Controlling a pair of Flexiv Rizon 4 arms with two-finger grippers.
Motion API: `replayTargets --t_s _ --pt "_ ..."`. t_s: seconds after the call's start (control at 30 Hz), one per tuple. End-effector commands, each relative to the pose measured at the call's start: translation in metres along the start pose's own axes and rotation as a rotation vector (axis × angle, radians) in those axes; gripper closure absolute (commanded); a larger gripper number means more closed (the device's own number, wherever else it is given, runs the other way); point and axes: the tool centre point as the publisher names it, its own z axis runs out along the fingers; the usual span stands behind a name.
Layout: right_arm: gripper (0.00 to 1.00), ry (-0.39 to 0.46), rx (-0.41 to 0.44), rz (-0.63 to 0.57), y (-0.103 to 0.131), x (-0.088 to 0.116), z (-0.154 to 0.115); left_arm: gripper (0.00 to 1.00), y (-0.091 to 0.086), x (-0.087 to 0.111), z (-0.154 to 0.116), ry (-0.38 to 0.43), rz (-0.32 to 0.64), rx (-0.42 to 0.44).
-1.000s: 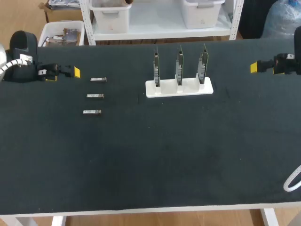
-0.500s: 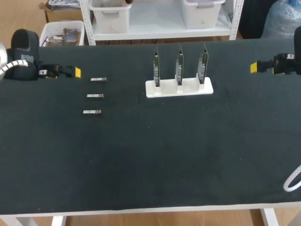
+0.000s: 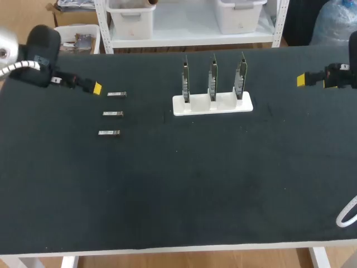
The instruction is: Pick up the optical module with the left hand, and insert it into the network port with the right hand.
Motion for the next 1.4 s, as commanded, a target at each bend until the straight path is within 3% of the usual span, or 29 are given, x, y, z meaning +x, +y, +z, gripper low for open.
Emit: replayTargets --t_s 0.03,0.3,0.83,1.0,1.23,1.4 --pt "0.00 0.000 0.000 0.000 0.000 0.000 0.000 0.00 -0.002 -0.002 0.005 0.048 0.000 -0.008" --pt "0.00 0.000 0.000 0.000 0.000 0.000 0.000 0.00 -0.004 0.006 0.006 0.048 -0.058 0.077" --pt "0.00 0.000 0.000 0.000 0.000 0.000 0.000 0.00 -0.004 0.006 0.006 0.048 -0.058 0.077" --pt "0.00 0.000 0.000 0.000 0.000 0.000 0.000 0.00 -0.017 -0.003 0.014 0.054 0.059 0.103" --pt "0.00 0.000 0.000 0.000 0.000 0.000 0.000 0.00 -0.033 0.000 0.037 0.115 0.100 0.178" --pt "0.00 0.000 0.000 0.000 0.000 0.000 0.000 0.00 -0.035 0.003 0.037 0.134 0.115 0.184"
